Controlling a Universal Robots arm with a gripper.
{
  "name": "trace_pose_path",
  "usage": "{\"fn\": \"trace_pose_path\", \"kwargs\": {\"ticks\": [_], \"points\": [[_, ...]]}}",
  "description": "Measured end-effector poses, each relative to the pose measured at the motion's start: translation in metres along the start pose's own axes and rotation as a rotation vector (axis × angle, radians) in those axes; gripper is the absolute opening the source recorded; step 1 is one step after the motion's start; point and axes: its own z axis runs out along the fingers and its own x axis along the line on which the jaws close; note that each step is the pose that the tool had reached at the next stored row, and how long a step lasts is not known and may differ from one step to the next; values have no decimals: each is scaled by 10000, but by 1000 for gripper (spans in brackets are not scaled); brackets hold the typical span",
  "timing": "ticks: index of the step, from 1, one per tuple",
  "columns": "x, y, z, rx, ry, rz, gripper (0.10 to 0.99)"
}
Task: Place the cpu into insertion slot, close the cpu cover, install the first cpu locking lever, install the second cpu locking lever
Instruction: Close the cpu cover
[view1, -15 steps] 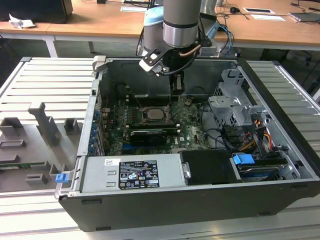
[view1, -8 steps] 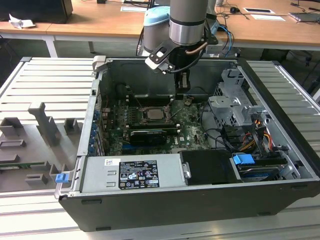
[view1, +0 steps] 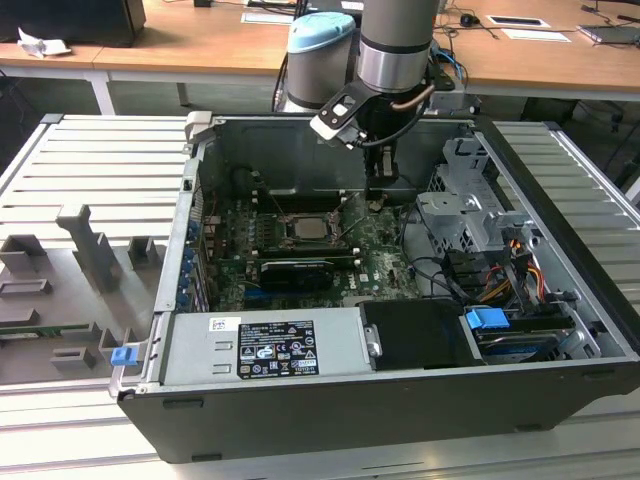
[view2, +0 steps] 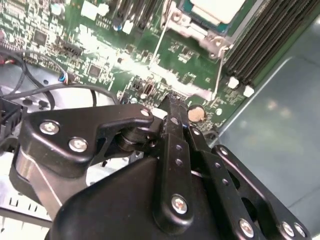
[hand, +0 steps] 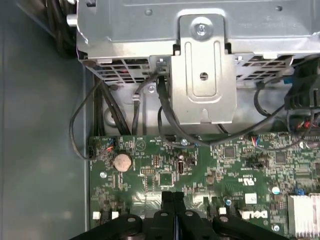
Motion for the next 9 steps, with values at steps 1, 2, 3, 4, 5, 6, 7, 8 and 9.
{"fn": "trace_pose_path", "kwargs": {"ticks": [1,2,3,4,5,6,7,8,9], "points": [[1,35,34,7,5,-67,106],[1,53,55,10,6,-105,106],[1,58,75,14,6,-129,106],[0,56,93,21,7,-132,106],[0,54,104,28,8,-134,106],[0,48,110,38,7,-136,106],[0,33,112,42,6,-137,106],[-1,15,113,45,7,-138,106],[-1,-5,113,46,6,-137,106]]}}
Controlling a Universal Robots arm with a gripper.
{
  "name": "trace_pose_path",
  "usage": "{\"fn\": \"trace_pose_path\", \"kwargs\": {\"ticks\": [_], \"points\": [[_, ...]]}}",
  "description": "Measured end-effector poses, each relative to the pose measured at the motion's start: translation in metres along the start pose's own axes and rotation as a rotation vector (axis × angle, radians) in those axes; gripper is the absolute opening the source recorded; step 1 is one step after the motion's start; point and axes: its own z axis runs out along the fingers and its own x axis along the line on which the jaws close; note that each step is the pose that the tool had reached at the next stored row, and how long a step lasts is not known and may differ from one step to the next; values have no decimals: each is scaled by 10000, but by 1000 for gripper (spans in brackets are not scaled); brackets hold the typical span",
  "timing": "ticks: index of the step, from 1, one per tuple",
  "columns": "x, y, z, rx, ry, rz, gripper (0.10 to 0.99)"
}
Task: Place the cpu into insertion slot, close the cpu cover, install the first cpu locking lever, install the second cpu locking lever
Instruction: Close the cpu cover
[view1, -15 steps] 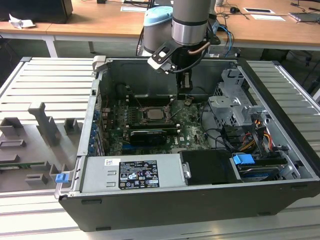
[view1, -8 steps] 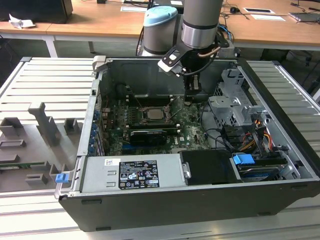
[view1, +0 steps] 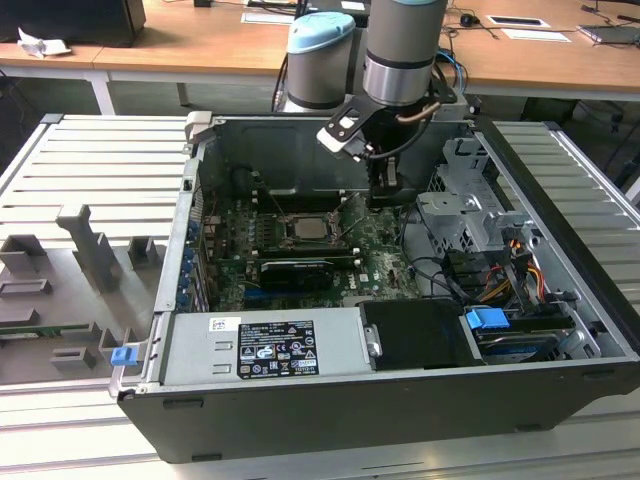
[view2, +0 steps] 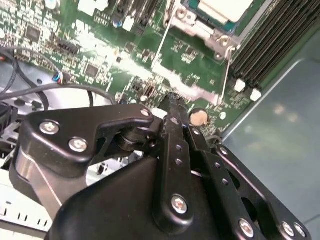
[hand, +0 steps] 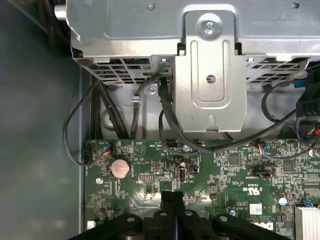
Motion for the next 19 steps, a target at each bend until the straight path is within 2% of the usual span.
{"fn": "trace_pose_path", "kwargs": {"ticks": [2,9,12,19], "points": [[-1,-41,-3,1,-2,1,106],[-1,-101,-5,1,0,0,106],[-2,-164,-8,1,1,-1,106],[-3,-249,-13,1,0,0,106]]}}
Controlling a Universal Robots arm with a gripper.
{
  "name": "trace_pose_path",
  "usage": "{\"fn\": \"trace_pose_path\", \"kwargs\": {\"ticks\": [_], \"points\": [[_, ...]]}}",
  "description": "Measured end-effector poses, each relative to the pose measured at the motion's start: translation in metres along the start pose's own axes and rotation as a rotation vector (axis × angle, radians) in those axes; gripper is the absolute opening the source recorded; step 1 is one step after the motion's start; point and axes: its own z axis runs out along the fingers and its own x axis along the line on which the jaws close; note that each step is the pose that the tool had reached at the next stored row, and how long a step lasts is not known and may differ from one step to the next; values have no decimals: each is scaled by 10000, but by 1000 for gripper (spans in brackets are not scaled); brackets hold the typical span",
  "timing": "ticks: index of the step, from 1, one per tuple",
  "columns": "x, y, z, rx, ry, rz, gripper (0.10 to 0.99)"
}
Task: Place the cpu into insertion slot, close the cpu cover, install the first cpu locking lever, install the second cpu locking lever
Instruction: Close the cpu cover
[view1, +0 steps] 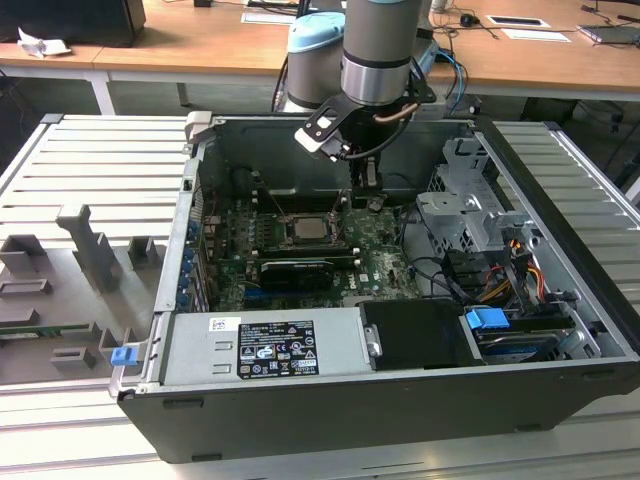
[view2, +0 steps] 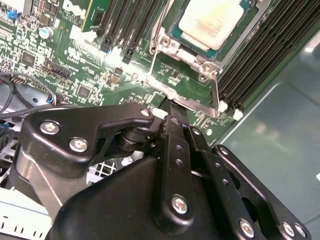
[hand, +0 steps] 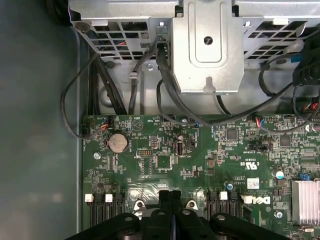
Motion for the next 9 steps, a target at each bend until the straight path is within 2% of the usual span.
{"fn": "trace_pose_path", "kwargs": {"ticks": [9], "points": [[-2,-129,-6,0,0,0,106]]}}
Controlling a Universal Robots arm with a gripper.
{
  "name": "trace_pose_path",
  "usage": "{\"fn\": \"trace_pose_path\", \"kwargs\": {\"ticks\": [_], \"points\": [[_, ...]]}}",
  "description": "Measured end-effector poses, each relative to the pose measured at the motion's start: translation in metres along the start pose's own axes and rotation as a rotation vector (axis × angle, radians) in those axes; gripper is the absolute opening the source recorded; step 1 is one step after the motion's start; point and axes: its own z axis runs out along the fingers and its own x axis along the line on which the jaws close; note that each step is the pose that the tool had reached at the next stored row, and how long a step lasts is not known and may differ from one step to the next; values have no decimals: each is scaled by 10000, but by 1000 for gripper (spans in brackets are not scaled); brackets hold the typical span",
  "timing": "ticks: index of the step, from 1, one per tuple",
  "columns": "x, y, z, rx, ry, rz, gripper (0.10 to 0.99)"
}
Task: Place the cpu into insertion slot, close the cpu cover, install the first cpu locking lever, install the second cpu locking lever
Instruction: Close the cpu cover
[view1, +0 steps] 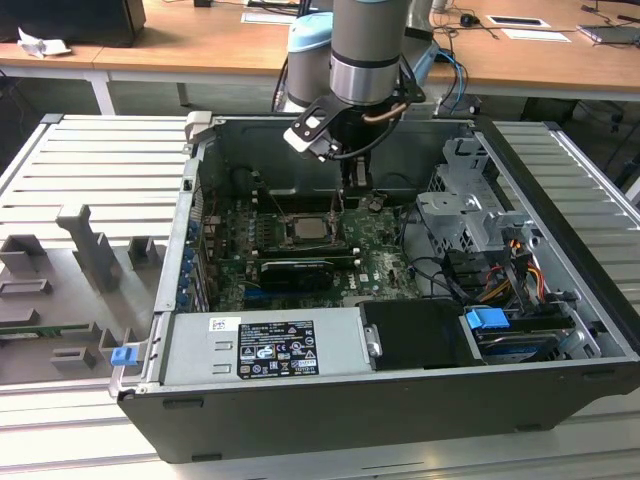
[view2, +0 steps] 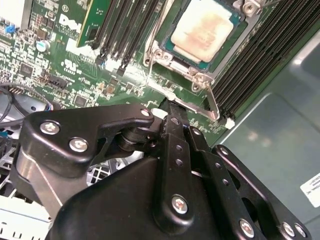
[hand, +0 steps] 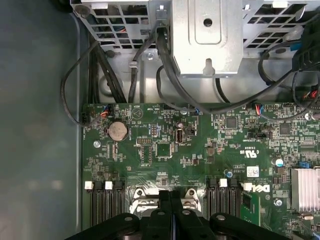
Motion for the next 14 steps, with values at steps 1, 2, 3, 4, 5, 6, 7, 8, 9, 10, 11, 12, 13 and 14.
{"fn": "trace_pose_path", "kwargs": {"ticks": [1,2,3,4,5,6,7,8,9,10,11,12,13,14], "points": [[0,-12,-1,0,0,0,106],[0,-24,-1,0,-1,0,106],[-1,-46,-2,0,0,0,106],[-1,-73,-3,0,0,-1,106],[-1,-108,-5,0,1,0,106],[-1,-132,-6,0,0,1,106],[-2,-148,-7,1,-1,0,106],[-2,-176,-8,0,0,0,106],[-3,-208,-6,-1,1,-1,106],[-3,-228,0,-1,1,1,106],[-3,-251,17,-1,0,1,106],[-4,-277,49,-1,1,0,106],[-4,-287,70,-1,0,-3,106],[-5,-294,88,0,1,-10,106]]}}
